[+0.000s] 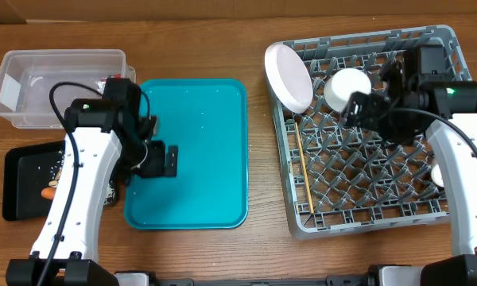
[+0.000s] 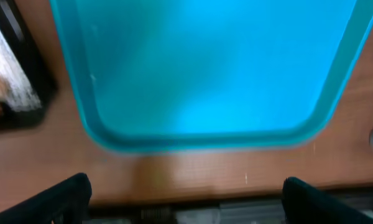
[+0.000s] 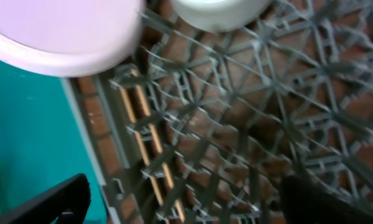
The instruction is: Sort waste into correct bins and load items into the dishwasher
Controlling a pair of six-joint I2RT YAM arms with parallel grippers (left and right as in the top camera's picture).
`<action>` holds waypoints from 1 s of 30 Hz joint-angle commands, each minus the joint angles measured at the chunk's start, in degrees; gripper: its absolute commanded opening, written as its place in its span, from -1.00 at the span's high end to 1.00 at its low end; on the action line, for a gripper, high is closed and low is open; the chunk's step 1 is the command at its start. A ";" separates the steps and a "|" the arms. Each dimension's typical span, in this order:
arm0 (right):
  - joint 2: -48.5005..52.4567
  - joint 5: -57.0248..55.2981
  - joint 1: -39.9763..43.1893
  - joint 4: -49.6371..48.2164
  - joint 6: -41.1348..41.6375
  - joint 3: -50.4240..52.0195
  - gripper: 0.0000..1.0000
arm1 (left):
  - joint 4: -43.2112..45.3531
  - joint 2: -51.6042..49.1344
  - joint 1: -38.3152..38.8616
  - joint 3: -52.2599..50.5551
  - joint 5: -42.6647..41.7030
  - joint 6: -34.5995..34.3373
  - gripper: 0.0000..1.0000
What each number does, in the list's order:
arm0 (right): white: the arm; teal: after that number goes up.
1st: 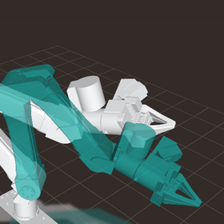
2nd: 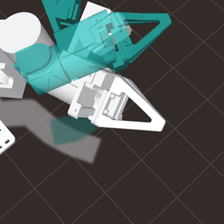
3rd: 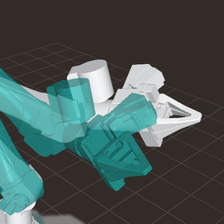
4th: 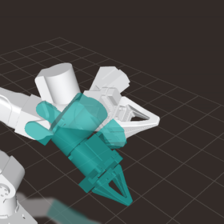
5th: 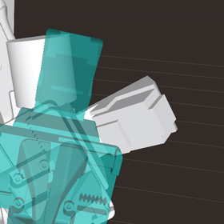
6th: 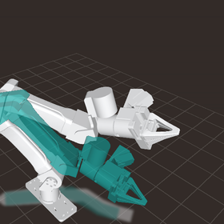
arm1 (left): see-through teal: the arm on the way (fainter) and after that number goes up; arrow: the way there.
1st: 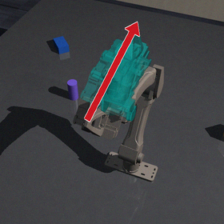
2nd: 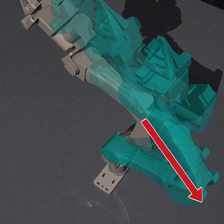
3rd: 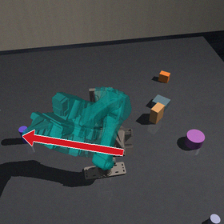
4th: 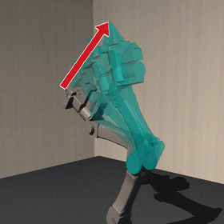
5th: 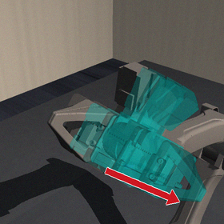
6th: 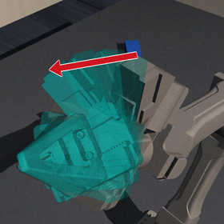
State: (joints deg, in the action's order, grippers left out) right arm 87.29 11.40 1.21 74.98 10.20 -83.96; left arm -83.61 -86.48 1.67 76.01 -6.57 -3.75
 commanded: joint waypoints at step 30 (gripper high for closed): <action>-47.54 -10.05 0.79 -17.00 -1.07 27.56 -1.00 | 26.43 54.25 -0.42 -25.40 -2.03 1.42 -0.99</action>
State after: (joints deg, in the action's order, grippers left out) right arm 39.40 2.07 1.80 58.13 9.34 -56.86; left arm -57.30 -32.73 1.41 51.22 -8.99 -2.79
